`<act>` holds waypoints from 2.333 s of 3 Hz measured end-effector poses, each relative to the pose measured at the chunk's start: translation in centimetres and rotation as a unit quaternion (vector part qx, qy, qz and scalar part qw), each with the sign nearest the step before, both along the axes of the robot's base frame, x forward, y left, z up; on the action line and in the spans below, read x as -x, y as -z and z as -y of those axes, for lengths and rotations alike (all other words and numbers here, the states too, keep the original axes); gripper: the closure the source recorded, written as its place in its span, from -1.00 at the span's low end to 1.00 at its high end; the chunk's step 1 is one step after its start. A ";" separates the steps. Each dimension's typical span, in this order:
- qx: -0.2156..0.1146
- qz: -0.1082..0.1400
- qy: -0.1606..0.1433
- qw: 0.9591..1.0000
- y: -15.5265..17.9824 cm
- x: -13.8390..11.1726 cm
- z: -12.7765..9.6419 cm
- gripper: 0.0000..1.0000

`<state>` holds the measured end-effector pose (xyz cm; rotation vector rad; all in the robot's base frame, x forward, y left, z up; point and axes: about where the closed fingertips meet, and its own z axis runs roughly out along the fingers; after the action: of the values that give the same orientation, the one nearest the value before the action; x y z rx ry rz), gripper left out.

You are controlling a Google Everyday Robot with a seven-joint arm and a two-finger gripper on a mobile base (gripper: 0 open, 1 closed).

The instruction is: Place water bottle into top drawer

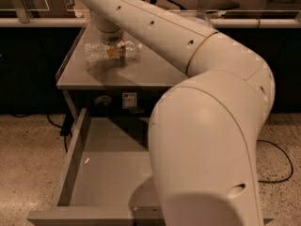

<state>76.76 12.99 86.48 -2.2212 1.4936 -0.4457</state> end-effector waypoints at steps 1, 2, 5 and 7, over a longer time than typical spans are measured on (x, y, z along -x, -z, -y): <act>-0.006 0.007 -0.021 1.000 -2.8 -0.4 1.5 1.00; -0.011 0.006 -0.051 0.999 -5.5 -0.3 4.6 1.00; -0.001 -0.017 -0.122 0.992 -10.0 3.8 15.7 1.00; 0.010 -0.031 -0.137 0.990 -12.3 7.3 19.7 1.00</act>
Offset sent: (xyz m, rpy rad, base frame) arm 0.0014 -0.1104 0.1030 0.0135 -0.0031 0.2483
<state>69.42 -6.75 98.82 -2.4288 1.1921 -0.3082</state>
